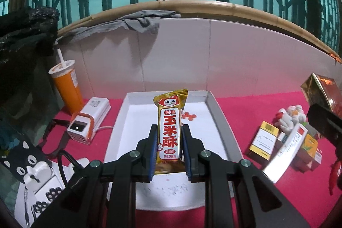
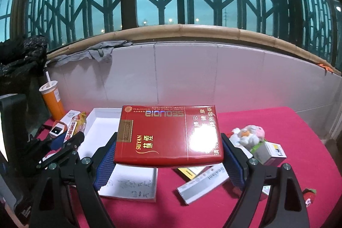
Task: Organize objects
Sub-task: 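Carry the red pack and snack bar over the white box tray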
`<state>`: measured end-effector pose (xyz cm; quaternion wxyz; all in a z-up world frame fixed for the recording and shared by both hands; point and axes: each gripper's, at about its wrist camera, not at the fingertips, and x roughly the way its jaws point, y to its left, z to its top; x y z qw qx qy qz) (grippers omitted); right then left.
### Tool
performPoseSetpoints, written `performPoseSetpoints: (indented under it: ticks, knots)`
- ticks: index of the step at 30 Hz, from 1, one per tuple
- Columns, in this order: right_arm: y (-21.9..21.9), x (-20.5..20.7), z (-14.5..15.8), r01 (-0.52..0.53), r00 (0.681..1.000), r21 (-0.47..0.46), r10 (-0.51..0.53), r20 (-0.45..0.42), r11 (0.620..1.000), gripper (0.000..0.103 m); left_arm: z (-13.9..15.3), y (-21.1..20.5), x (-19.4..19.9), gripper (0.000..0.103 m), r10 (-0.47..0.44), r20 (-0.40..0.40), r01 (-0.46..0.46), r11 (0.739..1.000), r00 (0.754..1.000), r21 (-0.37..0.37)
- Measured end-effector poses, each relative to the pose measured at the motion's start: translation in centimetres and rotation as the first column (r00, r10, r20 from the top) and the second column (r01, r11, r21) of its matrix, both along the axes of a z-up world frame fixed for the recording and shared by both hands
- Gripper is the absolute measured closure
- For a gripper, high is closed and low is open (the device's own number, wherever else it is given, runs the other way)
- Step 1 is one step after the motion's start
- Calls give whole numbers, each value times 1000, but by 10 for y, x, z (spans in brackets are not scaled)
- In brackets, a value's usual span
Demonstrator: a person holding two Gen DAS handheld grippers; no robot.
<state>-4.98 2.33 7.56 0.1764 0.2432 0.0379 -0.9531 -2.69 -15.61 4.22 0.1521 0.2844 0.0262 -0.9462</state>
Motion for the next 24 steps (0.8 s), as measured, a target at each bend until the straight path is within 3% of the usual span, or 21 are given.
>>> performPoseSetpoints:
  ticks: [17, 24]
  knots:
    - [-55, -43, -36, -64, 990, 44, 57, 129, 997, 12, -12, -48, -39, 83, 83, 88, -81, 996, 993, -29]
    - [-74, -57, -52, -99, 982, 56, 89, 169, 993, 12, -32, -58, -55, 83, 79, 145, -77, 997, 986, -17]
